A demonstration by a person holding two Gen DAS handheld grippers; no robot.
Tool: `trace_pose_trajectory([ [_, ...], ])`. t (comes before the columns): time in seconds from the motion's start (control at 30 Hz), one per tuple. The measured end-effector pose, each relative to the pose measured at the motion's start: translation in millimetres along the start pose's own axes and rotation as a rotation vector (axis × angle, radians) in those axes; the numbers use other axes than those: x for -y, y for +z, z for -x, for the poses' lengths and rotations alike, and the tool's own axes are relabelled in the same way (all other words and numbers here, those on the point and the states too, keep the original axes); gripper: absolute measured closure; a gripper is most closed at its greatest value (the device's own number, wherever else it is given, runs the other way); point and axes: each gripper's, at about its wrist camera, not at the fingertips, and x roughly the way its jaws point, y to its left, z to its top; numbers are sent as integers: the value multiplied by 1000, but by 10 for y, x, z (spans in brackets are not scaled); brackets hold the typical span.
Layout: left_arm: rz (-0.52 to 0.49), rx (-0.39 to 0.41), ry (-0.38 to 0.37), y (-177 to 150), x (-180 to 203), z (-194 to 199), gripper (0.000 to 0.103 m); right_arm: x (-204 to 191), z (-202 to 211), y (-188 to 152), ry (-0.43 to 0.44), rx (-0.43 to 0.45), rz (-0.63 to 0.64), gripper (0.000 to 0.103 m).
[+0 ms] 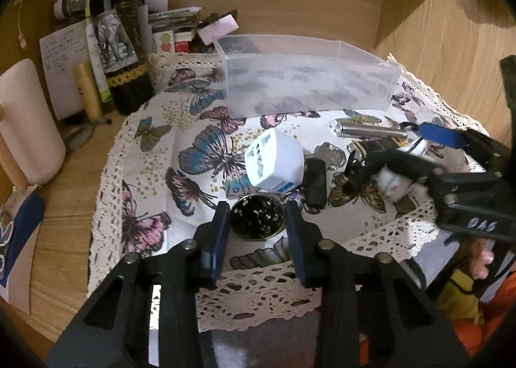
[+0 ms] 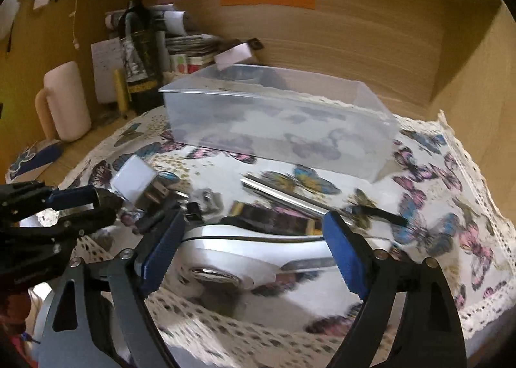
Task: Organize rigid objects
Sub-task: 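Grasp the round black-lidded tin with the left tool while the right tool reaches the white device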
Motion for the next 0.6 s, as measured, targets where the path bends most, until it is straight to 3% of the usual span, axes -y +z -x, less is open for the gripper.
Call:
trace_pose_trajectory([
  [0.4,7,87,20,84,7,193,69,776,232,-280,-104,-31,-193,13],
  [0.6,-2,164,23,251,35,375,69,975,97,-271,-50,-61,-328,17],
])
